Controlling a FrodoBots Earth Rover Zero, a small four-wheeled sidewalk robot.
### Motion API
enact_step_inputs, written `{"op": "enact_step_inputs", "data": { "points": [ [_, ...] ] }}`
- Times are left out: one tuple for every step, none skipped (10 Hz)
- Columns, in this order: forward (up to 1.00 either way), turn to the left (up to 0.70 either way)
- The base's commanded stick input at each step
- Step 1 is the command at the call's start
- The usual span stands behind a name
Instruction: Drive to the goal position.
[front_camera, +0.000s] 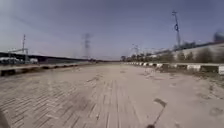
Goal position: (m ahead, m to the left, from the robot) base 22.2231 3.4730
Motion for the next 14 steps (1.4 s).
{"op": "enact_step_inputs", "data": {
  "points": [
    [1.0,0.0],
    [1.0,0.0],
    [1.0,0.0],
    [1.0,0.0],
    [1.0,0.0],
    [1.0,0.0],
    [1.0,0.0],
    [1.0,0.0],
    [1.0,0.0],
    [1.0,0.0],
    [1.0,0.0],
    [1.0,0.0],
    [1.0,0.0],
    [1.0,0.0]
  ]
}}
